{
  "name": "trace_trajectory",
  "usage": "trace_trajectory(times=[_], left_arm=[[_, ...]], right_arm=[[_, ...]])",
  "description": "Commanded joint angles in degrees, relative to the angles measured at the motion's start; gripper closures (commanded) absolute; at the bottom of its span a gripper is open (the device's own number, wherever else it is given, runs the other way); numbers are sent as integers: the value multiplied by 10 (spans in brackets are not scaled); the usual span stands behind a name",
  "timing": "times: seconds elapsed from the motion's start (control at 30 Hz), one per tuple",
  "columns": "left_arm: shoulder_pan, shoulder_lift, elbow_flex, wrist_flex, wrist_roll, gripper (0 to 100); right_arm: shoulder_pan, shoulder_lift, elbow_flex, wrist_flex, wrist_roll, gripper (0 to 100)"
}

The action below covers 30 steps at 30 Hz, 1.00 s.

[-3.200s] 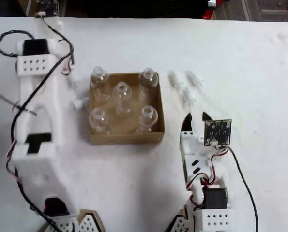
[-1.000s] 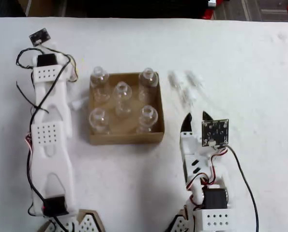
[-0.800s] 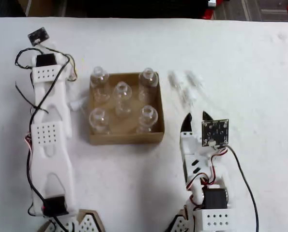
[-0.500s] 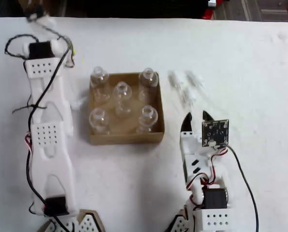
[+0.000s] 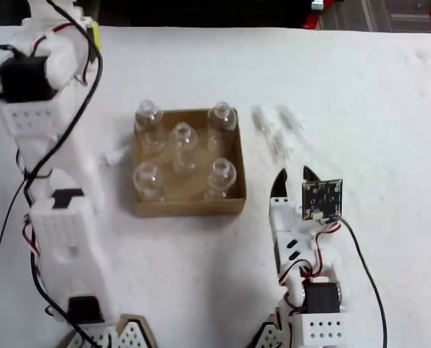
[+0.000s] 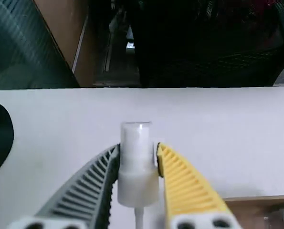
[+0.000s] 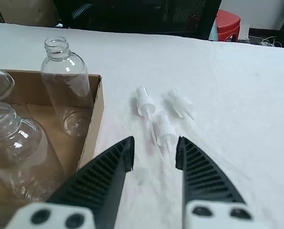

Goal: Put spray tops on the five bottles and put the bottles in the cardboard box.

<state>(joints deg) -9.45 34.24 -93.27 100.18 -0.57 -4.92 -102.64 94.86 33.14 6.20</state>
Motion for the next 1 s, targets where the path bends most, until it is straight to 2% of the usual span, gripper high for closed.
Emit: trace_trajectory(times=[0.0, 0.2, 0.33, 0.53, 0.6, 0.77, 0.83, 0.97], left_arm=[[24, -113, -23, 24, -4, 980], [29, -223, -22, 25, -2, 980], [25, -271, -21, 25, 40, 980], [44, -345, 10, 25, 46, 980], [53, -389, 69, 25, 46, 980], [105, -553, 309, 17, 45, 980], [108, -609, 407, -36, 45, 980], [76, -671, 627, -224, 78, 980]], right_arm=[[5, -2, -4, -12, 10, 872], [6, -2, -4, -11, 11, 872], [6, -2, -4, -11, 11, 872], [6, -2, -4, -11, 11, 872], [6, -2, -4, -11, 11, 872], [6, -2, -4, -10, 11, 872], [6, -2, -4, -10, 11, 872], [5, -2, -4, -10, 11, 872]])
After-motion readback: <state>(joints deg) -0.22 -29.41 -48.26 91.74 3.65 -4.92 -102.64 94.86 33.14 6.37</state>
